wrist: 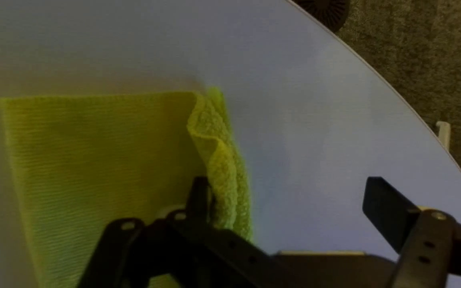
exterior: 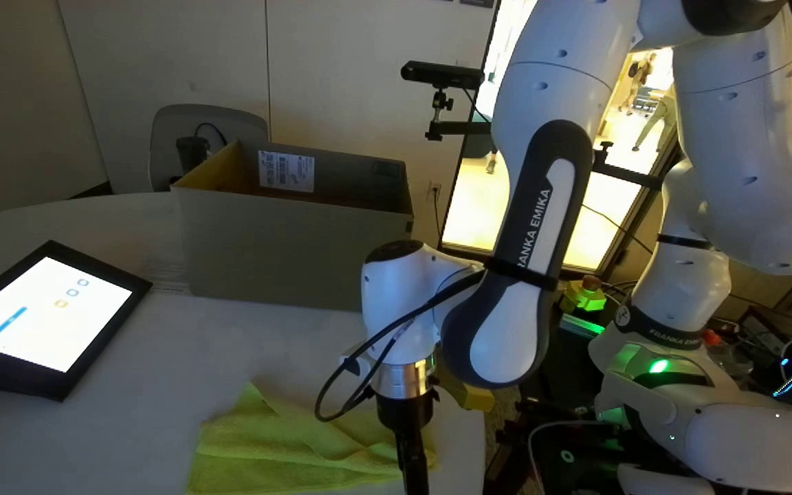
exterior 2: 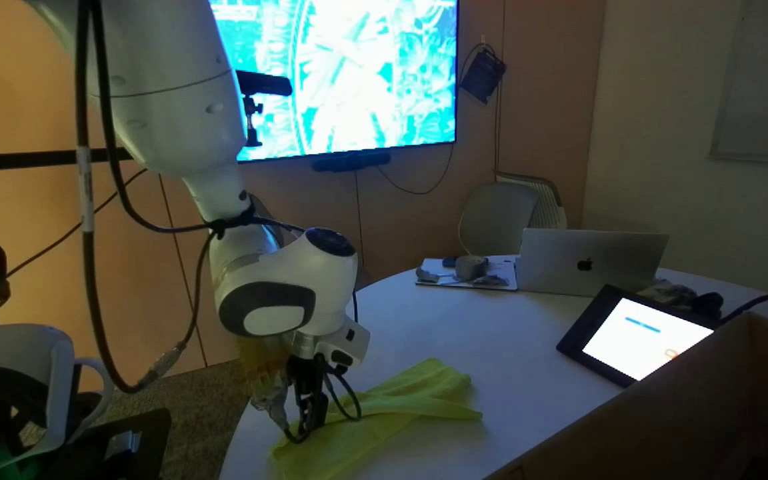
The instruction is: Put the marker on the towel, then fold the towel, and then put the towel in the box
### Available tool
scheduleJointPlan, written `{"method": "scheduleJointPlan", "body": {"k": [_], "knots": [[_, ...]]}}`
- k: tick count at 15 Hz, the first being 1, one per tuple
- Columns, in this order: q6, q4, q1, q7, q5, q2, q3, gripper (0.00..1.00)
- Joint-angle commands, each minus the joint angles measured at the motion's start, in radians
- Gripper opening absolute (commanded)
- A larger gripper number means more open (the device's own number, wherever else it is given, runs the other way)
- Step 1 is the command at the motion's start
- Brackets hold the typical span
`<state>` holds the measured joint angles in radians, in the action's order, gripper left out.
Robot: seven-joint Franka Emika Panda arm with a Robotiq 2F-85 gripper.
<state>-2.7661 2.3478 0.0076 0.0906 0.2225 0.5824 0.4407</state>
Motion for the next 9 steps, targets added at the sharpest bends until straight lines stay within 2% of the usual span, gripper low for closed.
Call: {"method": "scheduleJointPlan", "body": {"k": [1,5,9], "knots": [[0.054,0.070,0.004,-0.017,0.044,-0.124,-0.002,1.00],[0.017,0.115,0.016,-0.014,0.077,-0.165,-0.020,1.00],[-0.011,0.149,0.040,-0.038,0.063,-0.176,-0.065,1.00]]}}
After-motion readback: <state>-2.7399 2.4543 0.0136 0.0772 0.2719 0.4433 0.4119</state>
